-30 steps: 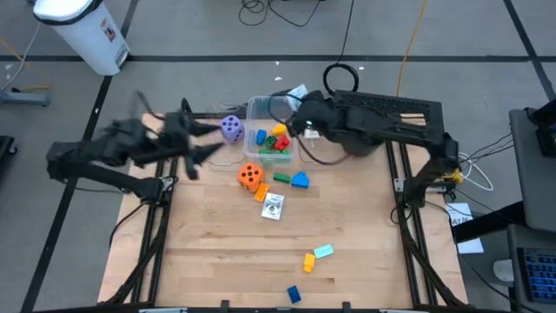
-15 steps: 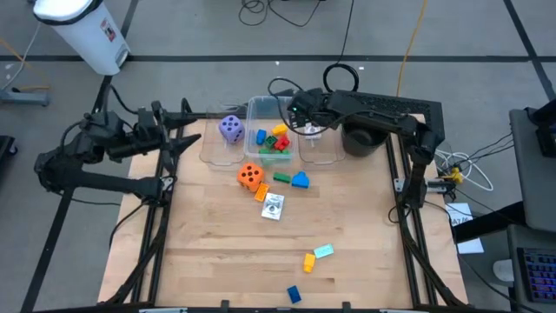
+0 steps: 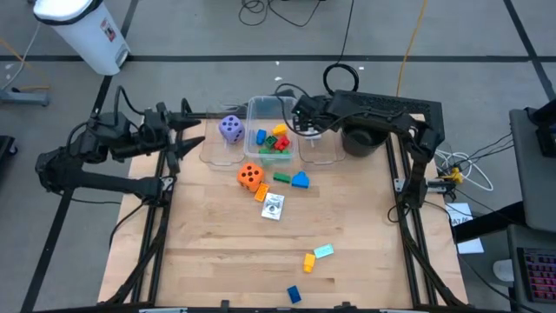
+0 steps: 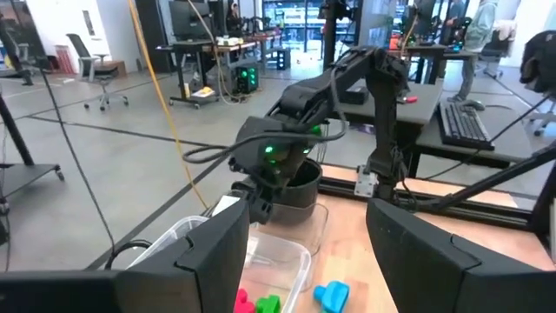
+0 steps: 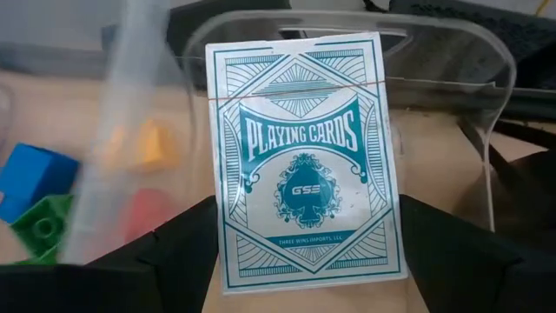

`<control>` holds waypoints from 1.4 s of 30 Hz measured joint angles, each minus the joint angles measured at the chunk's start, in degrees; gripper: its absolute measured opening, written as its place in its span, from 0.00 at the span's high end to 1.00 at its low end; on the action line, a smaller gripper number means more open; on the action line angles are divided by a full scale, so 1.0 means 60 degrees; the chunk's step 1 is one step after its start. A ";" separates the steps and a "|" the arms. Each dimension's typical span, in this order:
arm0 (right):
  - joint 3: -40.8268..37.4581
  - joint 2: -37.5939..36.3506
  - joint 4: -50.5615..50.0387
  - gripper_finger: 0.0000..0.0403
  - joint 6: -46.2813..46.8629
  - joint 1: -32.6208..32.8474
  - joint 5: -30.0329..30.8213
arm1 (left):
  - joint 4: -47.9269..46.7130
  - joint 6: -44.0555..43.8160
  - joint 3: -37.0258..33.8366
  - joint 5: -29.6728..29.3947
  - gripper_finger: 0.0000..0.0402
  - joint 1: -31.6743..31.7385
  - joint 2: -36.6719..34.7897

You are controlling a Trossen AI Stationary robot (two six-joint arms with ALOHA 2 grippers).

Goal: Pick & Place Toys
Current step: Put the blue playing card box into the right transparent bin

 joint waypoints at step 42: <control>-0.1982 0.0055 0.2311 0.25 -0.0135 -0.1152 -0.0784 | 0.0123 -0.0310 -0.0007 0.1922 0.40 0.1822 0.0398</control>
